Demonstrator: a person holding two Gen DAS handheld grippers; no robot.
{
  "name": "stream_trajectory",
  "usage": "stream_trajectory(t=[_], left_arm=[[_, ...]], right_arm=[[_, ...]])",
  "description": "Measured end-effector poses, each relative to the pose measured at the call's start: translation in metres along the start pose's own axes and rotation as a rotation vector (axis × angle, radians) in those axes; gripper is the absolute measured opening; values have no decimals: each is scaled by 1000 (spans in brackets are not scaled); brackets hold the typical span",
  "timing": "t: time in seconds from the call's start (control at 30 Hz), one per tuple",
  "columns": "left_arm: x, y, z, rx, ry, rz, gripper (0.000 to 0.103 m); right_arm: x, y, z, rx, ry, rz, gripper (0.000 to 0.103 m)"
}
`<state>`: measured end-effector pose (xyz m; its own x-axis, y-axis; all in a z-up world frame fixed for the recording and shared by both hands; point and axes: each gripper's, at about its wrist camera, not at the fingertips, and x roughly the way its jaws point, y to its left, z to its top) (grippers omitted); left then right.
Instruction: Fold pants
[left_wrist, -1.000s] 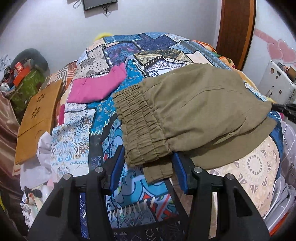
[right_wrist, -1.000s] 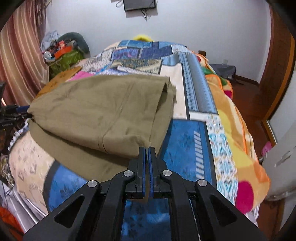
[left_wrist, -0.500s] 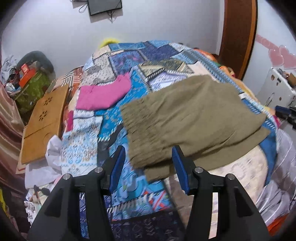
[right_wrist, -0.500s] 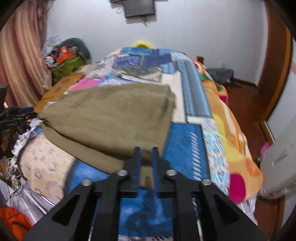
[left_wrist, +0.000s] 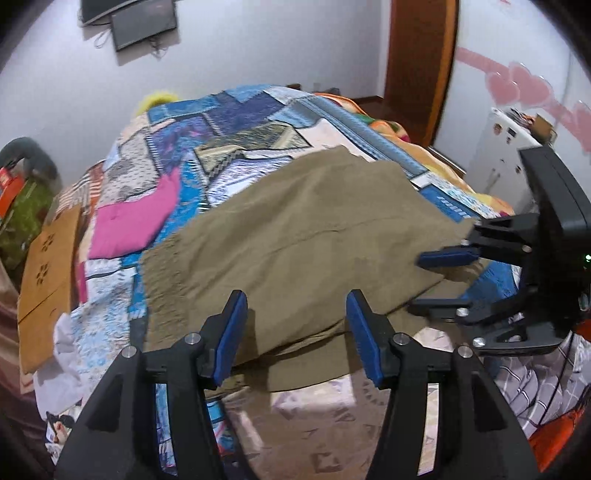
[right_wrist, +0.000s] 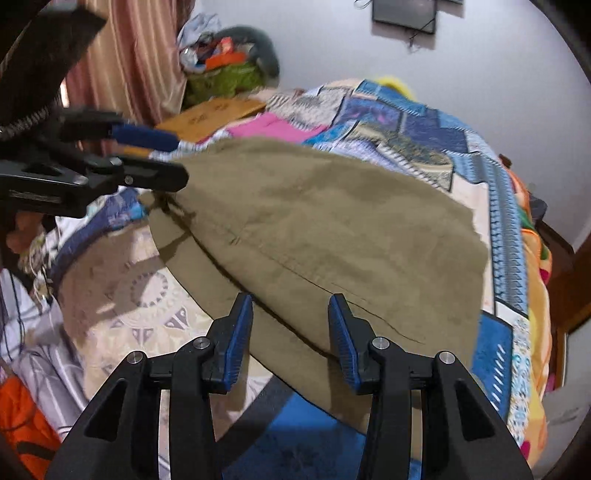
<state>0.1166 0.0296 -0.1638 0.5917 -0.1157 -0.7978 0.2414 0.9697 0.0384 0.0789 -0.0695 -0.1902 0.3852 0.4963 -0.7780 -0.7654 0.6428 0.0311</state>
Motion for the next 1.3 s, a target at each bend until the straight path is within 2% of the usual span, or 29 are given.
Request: stream_trajectory(t=[0.13, 0.17, 0.2, 0.23, 0.3, 0.37, 0.4, 0.43, 0.47, 0.53, 0.63, 0.83, 1.13, 1.2, 1.3], left_arm=[[11, -10, 0, 35, 25, -27, 56], [14, -13, 1, 45, 32, -34, 56], [16, -16, 1, 54, 38, -40, 56], [18, -18, 0, 61, 41, -45, 56], [21, -23, -1, 85, 48, -46, 56], [24, -28, -2, 111, 47, -32, 56], [26, -30, -2, 125, 42, -18, 56], [27, -31, -3, 134, 38, -6, 51], [27, -32, -3, 139, 32, 4, 38], [27, -32, -2, 146, 32, 19, 24], [21, -30, 0, 140, 12, 15, 16], [1, -31, 0, 135, -23, -21, 14], [14, -38, -23, 105, 40, -60, 15], [12, -38, -26, 86, 43, -60, 15], [4, -38, -26, 77, 45, -51, 19]], right_arm=[[5, -4, 0, 0, -9, 28, 39], [6, -5, 1, 8, -10, 39, 36], [6, -7, 0, 14, -15, 42, 22], [7, -7, 2, 14, -13, 39, 16], [9, -6, 4, 19, -12, 48, 9], [5, -7, 7, 31, -38, 52, 7], [2, -8, 7, 41, -49, 54, 6], [0, -9, 8, 52, -58, 60, 6], [-2, -12, 9, 65, -67, 68, 6], [-8, -14, 10, 82, -84, 75, 6], [-15, -15, 12, 87, -95, 80, 5], [-29, -8, 12, 70, -110, 82, 5], [-25, -2, -5, 95, -59, 108, 5], [-22, -3, -8, 120, -48, 112, 9], [-23, -2, -10, 137, -38, 109, 10]])
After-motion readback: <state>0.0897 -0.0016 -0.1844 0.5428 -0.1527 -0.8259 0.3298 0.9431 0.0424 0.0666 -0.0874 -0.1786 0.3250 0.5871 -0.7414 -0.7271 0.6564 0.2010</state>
